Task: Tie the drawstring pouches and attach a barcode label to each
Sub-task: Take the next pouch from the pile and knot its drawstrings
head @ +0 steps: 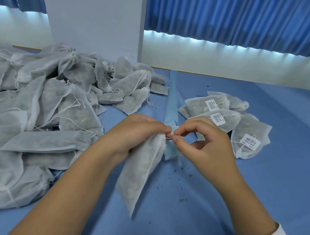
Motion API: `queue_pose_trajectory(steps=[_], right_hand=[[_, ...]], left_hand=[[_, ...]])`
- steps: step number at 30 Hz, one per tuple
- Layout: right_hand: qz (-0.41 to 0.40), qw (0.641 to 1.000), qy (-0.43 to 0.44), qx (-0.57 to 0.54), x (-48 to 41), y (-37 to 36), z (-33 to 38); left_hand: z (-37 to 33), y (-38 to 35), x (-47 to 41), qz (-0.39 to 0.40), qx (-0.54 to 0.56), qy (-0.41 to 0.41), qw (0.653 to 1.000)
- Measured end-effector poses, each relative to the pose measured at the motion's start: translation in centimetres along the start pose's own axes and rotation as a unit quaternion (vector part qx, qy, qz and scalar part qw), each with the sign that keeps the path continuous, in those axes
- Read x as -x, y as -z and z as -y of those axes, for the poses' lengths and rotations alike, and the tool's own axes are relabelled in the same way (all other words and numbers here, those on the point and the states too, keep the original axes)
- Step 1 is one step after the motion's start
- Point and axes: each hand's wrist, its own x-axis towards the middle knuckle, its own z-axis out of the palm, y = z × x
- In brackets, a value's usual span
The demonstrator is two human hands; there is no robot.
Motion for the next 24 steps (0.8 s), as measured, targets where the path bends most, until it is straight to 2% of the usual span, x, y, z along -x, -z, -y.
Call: queue_pose_trajectory(steps=[10, 17, 24], right_hand=[[-0.018, 0.998, -0.058, -0.016, 0.05, -0.15, -0.02], [-0.009, 0.986, -0.106, -0.132, -0.36, -0.12, -0.1], [-0.013, 0.961, -0.156, -0.229, -0.45, -0.11, -0.2]], left_hand=[[0.07, -0.27, -0.03, -0.023, -0.003, -0.012, 1.0], [-0.01, -0.29, -0.01, -0.019, 0.019, -0.022, 0.999], [-0.13, 0.01, 0.34, 0.033, 0.052, -0.017, 0.998]])
